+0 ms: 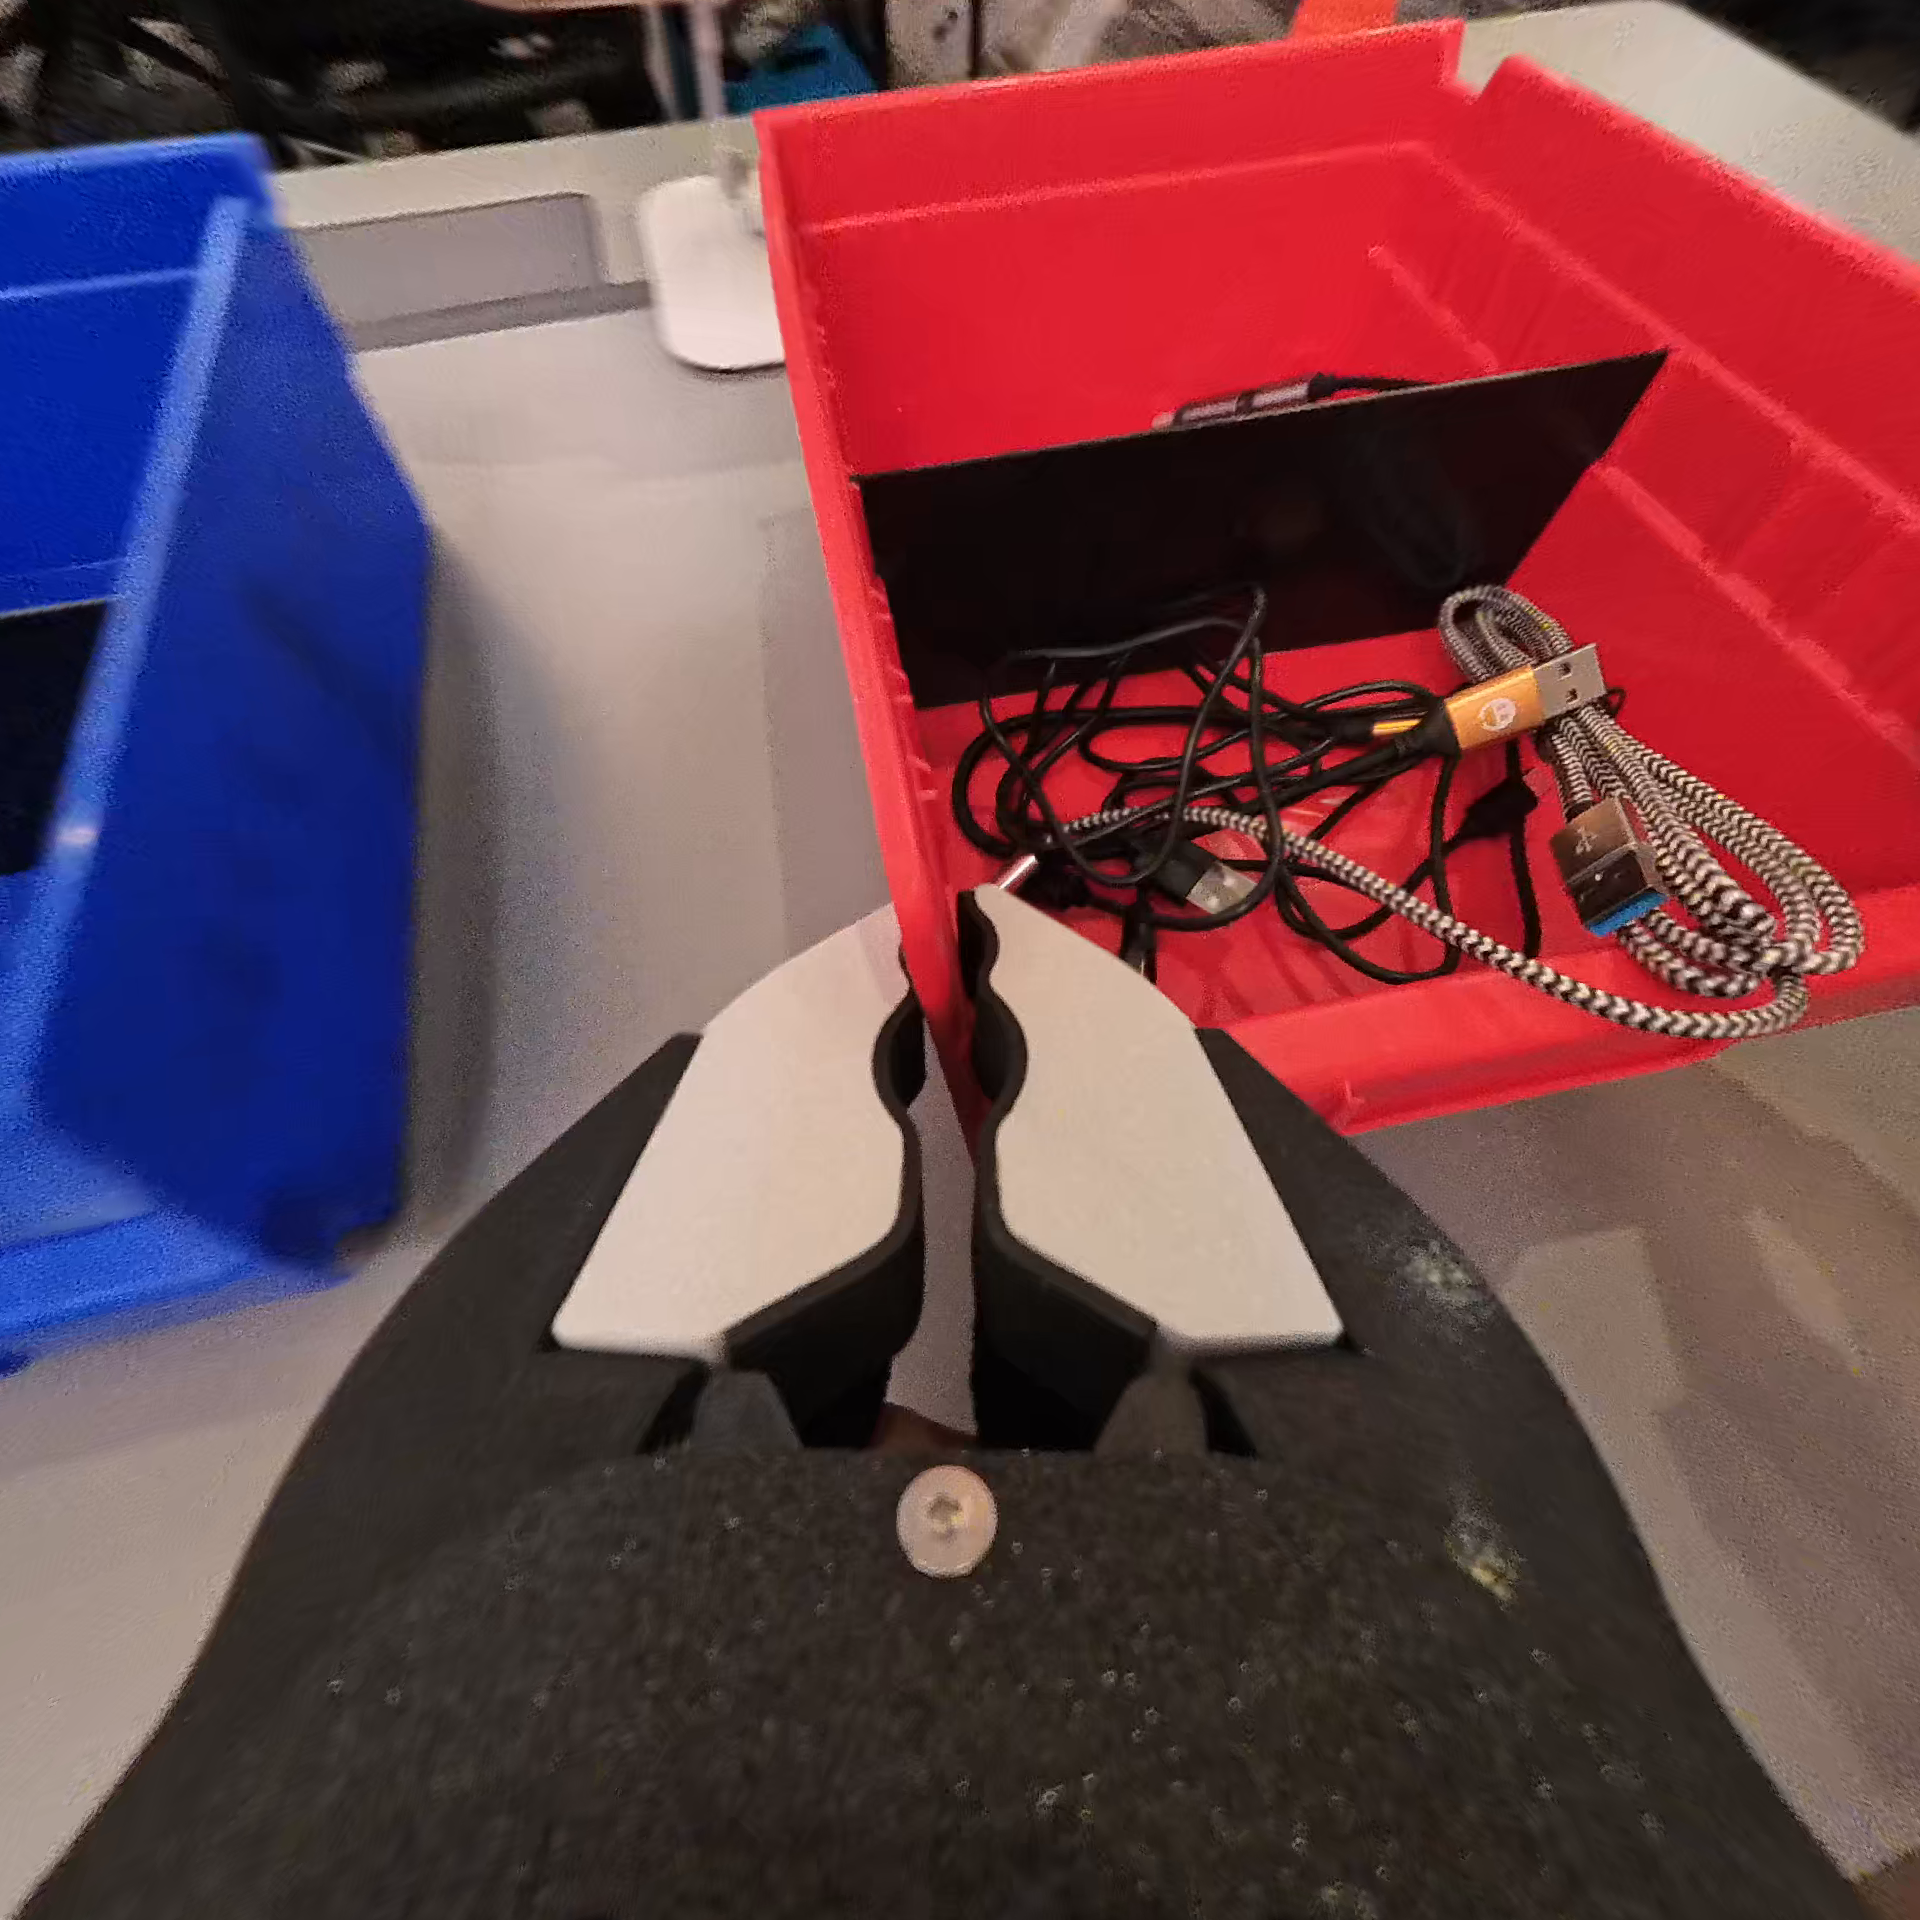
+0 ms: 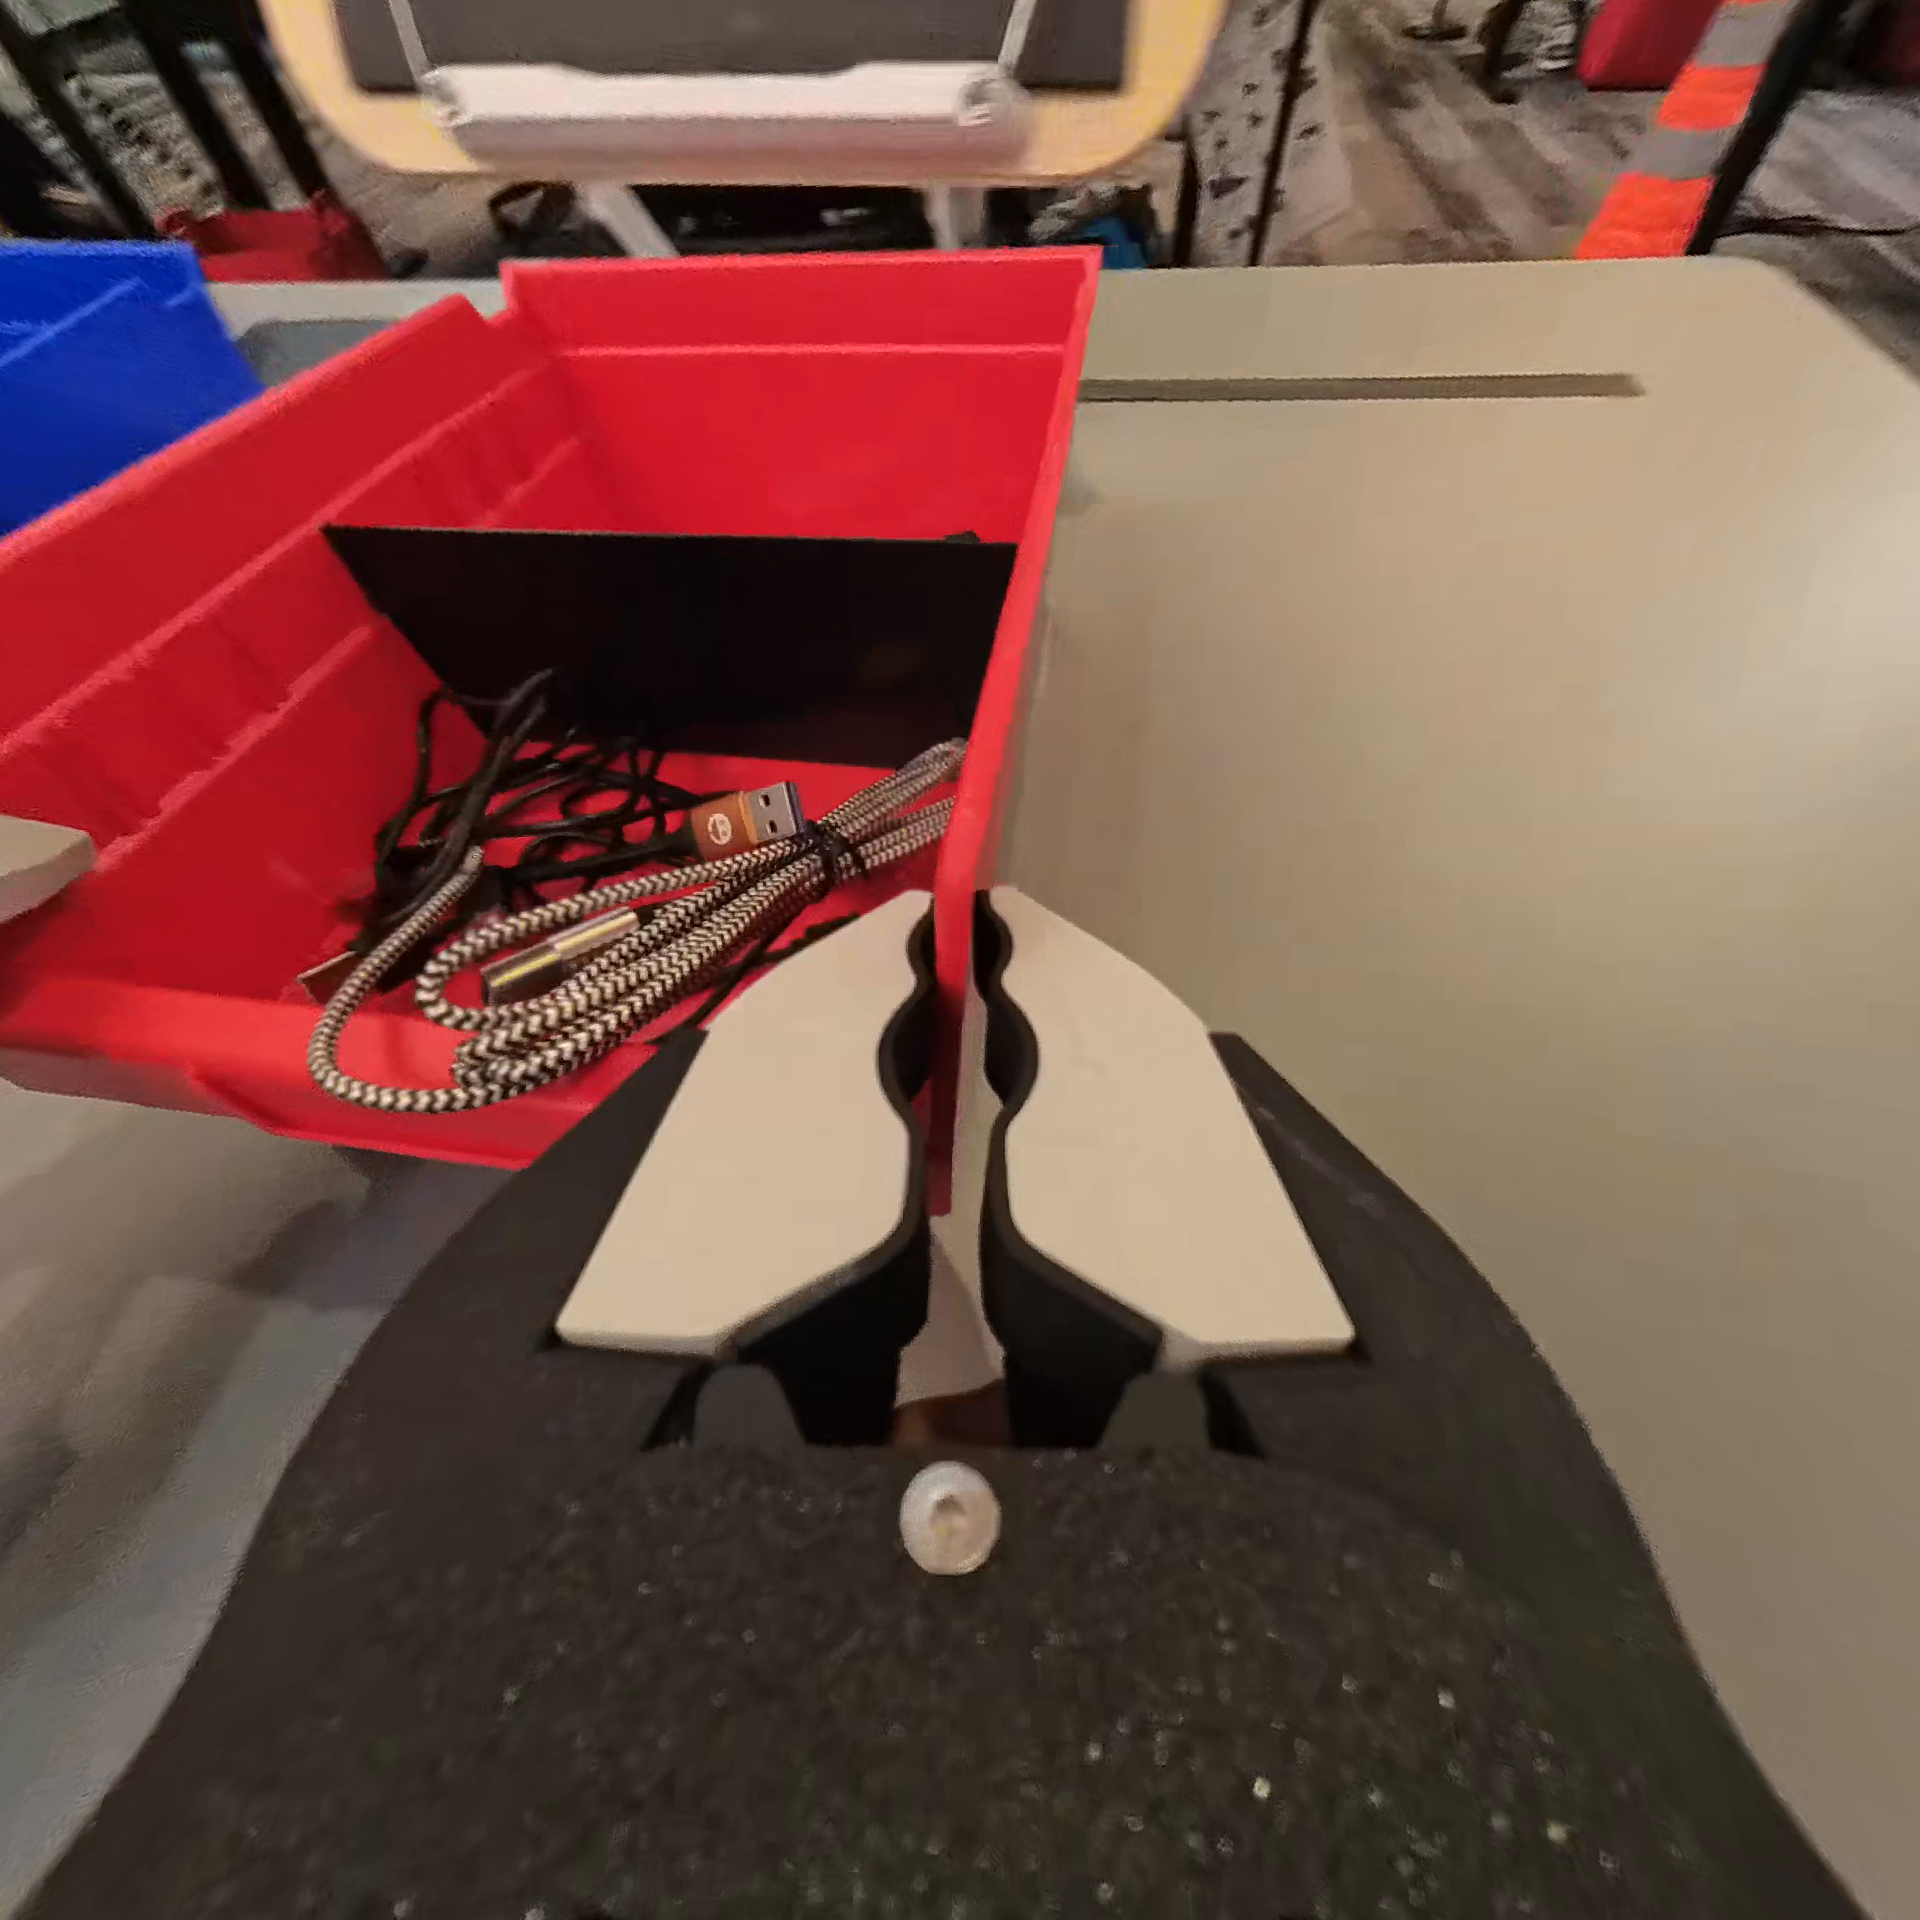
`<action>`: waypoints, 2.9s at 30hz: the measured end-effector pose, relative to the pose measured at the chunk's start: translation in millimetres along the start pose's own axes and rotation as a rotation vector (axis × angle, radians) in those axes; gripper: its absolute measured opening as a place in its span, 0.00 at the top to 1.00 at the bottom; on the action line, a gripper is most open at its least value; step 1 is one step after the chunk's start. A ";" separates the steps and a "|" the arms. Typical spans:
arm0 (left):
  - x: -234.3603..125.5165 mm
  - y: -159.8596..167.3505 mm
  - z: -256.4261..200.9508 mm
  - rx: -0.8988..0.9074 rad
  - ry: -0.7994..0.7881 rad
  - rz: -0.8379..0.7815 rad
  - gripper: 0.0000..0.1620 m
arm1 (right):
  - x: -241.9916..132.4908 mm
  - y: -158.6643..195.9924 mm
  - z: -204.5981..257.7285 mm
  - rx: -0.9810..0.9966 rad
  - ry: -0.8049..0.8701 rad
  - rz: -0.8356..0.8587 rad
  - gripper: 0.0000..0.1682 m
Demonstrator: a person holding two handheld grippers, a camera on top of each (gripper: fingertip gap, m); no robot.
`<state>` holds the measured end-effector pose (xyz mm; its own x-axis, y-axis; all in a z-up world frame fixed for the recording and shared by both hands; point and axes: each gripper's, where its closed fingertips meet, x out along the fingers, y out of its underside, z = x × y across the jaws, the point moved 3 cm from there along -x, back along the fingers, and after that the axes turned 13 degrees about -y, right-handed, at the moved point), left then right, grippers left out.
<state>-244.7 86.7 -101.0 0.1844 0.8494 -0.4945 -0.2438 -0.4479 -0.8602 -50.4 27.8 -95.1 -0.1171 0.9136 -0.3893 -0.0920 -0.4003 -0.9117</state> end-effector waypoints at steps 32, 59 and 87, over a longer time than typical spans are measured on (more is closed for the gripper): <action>31.1 34.8 320.8 -0.169 -0.099 0.128 0.80 | 16.1 -11.9 173.2 -0.320 -0.576 0.022 0.91; -75.0 91.0 265.9 -0.246 -0.200 0.099 0.98 | 59.2 35.1 270.4 -0.191 -0.498 0.107 0.89; -65.1 -104.3 -153.3 0.175 0.136 -0.324 0.94 | -101.6 -80.2 -137.8 -0.139 -0.056 -0.093 0.96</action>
<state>-85.4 35.3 1.8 0.4001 0.8889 -0.2231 -0.3091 -0.0983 -0.9459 105.1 -23.2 -0.4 -0.1695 0.9394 -0.2981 0.0317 -0.2971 -0.9543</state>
